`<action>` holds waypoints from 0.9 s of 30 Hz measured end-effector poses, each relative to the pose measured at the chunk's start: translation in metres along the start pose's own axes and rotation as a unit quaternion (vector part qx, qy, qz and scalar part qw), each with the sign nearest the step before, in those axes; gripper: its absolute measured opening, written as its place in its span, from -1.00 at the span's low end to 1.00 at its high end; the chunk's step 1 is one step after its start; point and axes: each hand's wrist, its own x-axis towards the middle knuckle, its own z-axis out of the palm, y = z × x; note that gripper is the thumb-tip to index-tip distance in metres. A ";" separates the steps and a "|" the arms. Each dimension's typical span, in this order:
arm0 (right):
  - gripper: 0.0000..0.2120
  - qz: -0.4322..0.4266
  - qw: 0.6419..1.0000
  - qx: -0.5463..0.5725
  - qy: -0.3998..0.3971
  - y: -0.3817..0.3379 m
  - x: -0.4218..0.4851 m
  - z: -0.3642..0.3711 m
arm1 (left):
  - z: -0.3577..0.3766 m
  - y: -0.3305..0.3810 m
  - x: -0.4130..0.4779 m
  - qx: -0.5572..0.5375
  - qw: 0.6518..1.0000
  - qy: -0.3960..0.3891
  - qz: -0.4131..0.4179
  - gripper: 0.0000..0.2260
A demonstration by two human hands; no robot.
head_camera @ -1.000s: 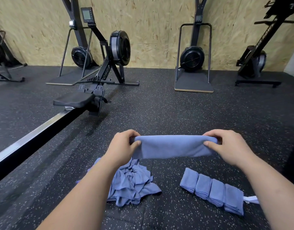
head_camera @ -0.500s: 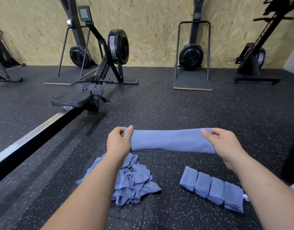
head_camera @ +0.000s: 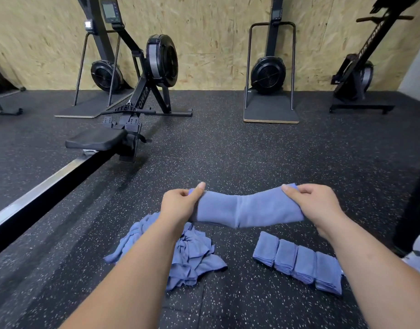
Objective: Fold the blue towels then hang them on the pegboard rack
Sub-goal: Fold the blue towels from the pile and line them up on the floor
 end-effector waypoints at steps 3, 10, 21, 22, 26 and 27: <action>-0.73 -0.057 0.996 -0.070 0.023 -0.020 -0.004 0.001 | 0.024 0.016 -0.015 -0.001 0.998 -0.049 0.036 -0.33; -0.91 -0.178 0.975 -0.124 -0.052 -0.050 -0.029 0.008 | 0.100 0.027 -0.057 -0.066 0.992 -0.100 0.049 -0.76; -0.91 -0.081 0.996 -0.028 0.019 0.002 -0.029 -0.017 | 0.160 0.007 -0.057 -0.183 0.970 -0.135 -0.088 -0.72; -0.83 -0.047 0.997 -0.018 0.054 0.014 -0.027 -0.020 | 0.167 0.004 -0.056 -0.198 0.962 -0.156 -0.105 -0.78; -0.47 0.103 0.988 0.111 0.005 0.054 -0.022 -0.029 | 0.195 -0.003 -0.057 -0.246 0.930 -0.227 -0.152 -0.79; -0.49 0.125 0.977 0.170 -0.014 0.060 -0.021 -0.029 | 0.201 -0.006 -0.057 -0.252 0.924 -0.239 -0.161 -0.79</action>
